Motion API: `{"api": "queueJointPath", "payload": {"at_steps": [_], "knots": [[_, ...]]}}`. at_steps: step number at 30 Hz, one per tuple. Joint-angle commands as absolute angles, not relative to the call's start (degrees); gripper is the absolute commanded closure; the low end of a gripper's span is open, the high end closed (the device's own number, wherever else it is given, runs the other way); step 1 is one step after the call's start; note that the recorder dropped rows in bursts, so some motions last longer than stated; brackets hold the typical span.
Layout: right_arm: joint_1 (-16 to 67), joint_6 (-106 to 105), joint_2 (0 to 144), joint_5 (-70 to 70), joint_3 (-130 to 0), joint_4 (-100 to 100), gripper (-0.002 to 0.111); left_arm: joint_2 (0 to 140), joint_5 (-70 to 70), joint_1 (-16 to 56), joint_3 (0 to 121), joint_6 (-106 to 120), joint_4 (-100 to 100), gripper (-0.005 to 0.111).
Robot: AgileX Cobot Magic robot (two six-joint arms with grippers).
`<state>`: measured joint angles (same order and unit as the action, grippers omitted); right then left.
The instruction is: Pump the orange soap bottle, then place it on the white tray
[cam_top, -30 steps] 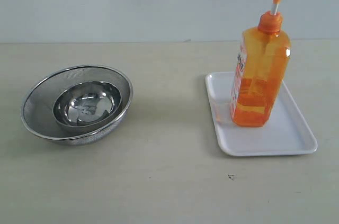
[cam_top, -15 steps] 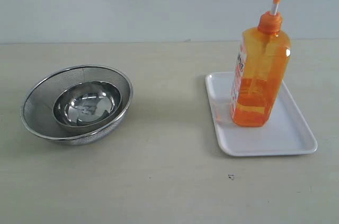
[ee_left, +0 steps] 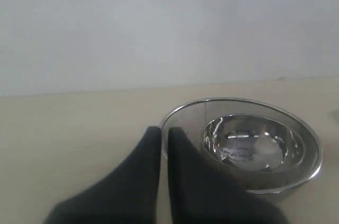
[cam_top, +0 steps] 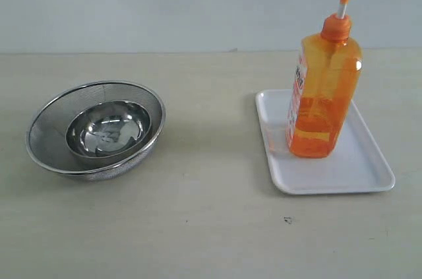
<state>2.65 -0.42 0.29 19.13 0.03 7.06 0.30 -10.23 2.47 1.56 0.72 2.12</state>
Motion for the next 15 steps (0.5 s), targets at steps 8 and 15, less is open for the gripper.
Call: {"api": "queueJointPath", "payload": {"at_steps": [8,15], "knots": [[2.27,-0.44,0.00,18.86,0.00,7.11,0.109,0.00,-18.03,2.33,0.40,1.00,-4.92,0.102],[2.27,-0.50,0.00,18.86,0.00,7.11,0.109,0.00,-17.37,2.33,0.00,1.51,-4.47,0.102]]}}
